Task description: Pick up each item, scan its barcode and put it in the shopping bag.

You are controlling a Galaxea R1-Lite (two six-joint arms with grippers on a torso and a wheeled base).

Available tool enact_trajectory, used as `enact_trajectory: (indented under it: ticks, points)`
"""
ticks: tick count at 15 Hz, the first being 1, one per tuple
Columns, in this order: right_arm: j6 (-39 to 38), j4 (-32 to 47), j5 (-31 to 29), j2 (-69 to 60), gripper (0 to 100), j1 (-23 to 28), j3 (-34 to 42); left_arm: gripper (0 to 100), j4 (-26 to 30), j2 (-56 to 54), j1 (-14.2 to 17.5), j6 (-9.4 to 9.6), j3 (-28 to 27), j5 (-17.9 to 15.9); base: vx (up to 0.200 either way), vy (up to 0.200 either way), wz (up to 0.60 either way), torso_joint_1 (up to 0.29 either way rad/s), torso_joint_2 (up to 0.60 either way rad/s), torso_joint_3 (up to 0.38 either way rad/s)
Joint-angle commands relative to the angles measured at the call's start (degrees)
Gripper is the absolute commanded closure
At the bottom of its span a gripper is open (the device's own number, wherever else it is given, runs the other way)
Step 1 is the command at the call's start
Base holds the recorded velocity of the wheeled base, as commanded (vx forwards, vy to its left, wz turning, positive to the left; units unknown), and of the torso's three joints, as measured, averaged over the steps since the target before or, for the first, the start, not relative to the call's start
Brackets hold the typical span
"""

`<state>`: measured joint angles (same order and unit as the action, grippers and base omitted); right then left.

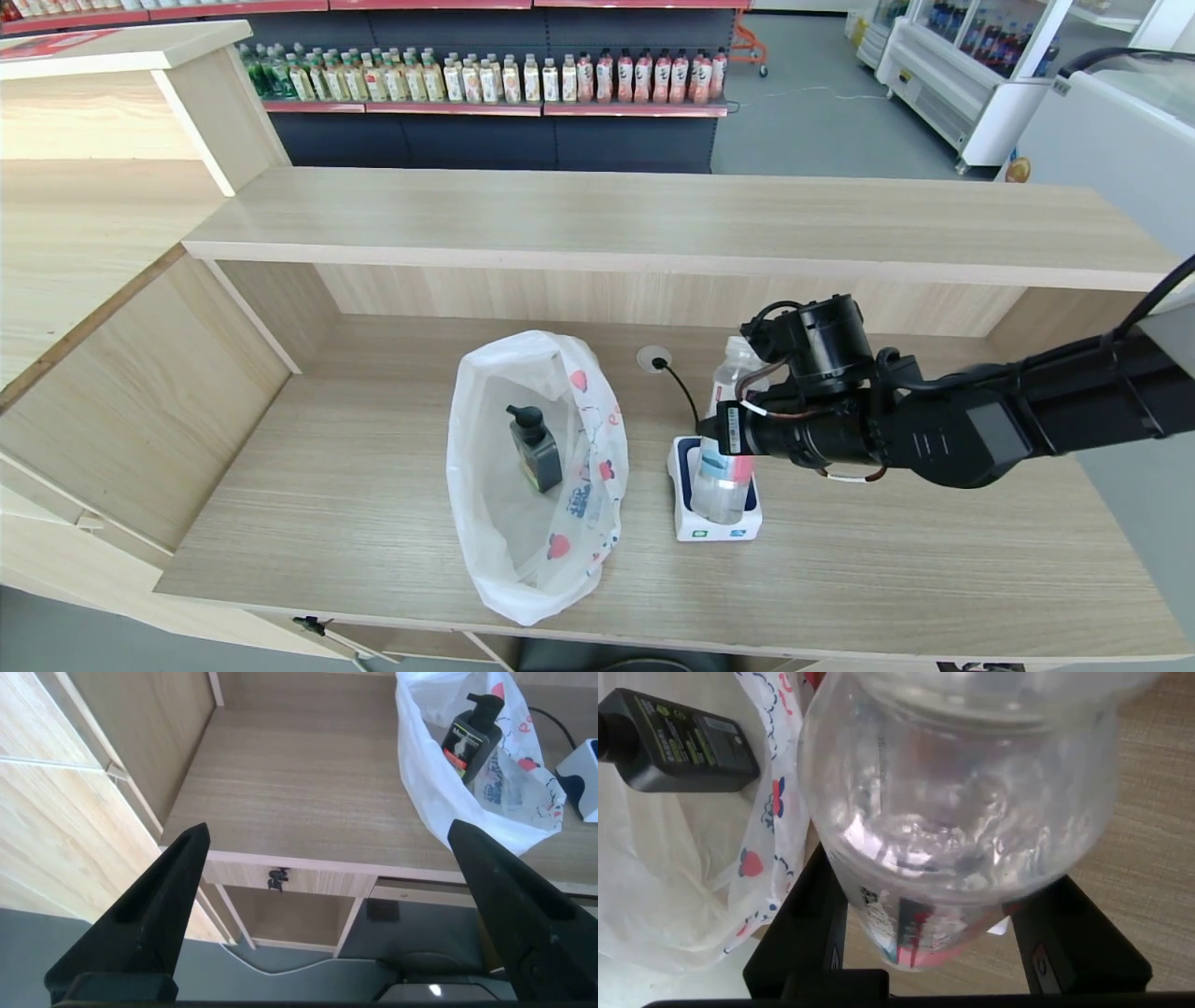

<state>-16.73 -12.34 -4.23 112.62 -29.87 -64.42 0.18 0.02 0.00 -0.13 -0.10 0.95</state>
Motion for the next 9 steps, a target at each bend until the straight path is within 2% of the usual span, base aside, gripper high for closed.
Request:
enact_trajectory:
  ticks: [1, 9]
  points:
    - [-0.06, 0.3, -0.52, 0.32, 100, -0.02, 0.61, 0, -0.01, -0.02, 0.0, -0.04, 0.01, 0.02, 0.0, 0.0, 0.0, 0.0, 0.0, 0.0]
    - [-0.06, 0.12, -0.52, -0.03, 100, -0.02, -0.1, 0, -0.01, -0.02, 0.0, -0.04, 0.01, 0.02, 0.0, 0.0, 0.0, 0.0, 0.0, 0.0]
